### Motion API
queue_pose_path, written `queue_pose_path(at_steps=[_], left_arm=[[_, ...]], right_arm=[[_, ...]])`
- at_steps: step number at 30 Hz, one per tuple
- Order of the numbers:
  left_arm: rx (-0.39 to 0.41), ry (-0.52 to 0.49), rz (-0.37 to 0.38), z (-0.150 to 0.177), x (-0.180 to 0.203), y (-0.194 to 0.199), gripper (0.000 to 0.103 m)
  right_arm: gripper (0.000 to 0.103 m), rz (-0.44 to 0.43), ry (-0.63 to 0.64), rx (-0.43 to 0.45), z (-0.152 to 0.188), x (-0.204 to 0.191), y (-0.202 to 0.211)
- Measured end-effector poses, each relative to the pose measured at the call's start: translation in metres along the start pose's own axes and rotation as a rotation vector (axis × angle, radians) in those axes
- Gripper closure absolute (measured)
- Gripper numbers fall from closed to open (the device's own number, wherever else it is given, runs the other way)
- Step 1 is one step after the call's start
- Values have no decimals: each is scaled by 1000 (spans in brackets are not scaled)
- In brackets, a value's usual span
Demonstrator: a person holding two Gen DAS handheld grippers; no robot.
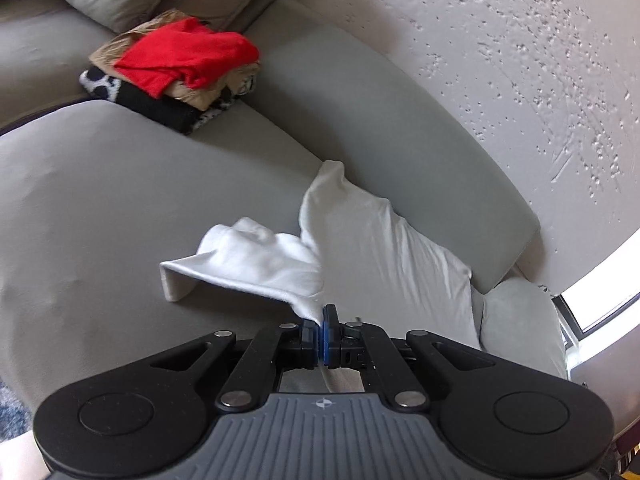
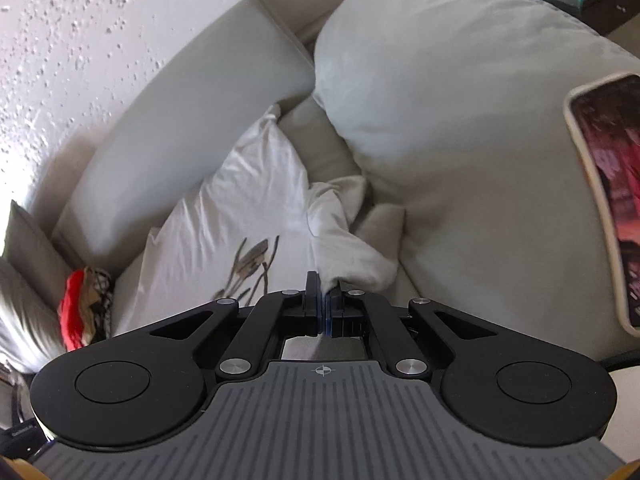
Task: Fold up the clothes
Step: 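Lower the held sweatshirt back onto the sofa with both grippers, then open both grippers to release the spread sweatshirt and pull back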
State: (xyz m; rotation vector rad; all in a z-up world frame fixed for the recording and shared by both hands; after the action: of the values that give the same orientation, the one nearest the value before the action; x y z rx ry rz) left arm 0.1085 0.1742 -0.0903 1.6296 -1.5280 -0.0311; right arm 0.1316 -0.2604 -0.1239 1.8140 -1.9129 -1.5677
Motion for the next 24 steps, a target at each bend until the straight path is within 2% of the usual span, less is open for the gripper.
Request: queue_pose_path(at_steps=[6, 12, 14, 15, 16, 19, 20, 24], left_arm=[[-55, -56, -81, 28, -13, 16, 103], [-123, -138, -195, 56, -27, -4, 103], [-146, -172, -237, 63, -30, -10, 98], [-155, -192, -258, 66, -30, -12, 96], [-164, -212, -277, 69, -31, -13, 92], [-201, -277, -294, 72, -27, 2, 72], [-215, -294, -281, 71, -25, 11, 71], [-237, -397, -239, 69, -16, 46, 65]], right_arm=[[102, 45, 51, -7, 16, 12, 20], [102, 101, 83, -49, 36, 23, 14], [99, 106, 89, -62, 38, 24, 15], [89, 107, 91, -69, 38, 25, 17], [85, 108, 93, -76, 38, 25, 18], [78, 96, 97, -91, 35, 25, 34], [76, 81, 96, -95, 34, 24, 45], [58, 39, 141, -71, 35, 17, 93]])
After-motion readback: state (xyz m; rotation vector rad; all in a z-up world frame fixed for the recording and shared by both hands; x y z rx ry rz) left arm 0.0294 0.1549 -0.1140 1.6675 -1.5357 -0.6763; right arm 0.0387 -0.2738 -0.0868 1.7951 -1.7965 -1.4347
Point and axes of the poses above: each gripper's, at about its wrist camera, not at the fingertips, and y roughly against the way its jaws point, x to its right, z to its underside, the point moved 8 cm from there along -y, roughly the way its jaws point, and after that the axes turned 3 degrees about -y, right-handed, at the moved point
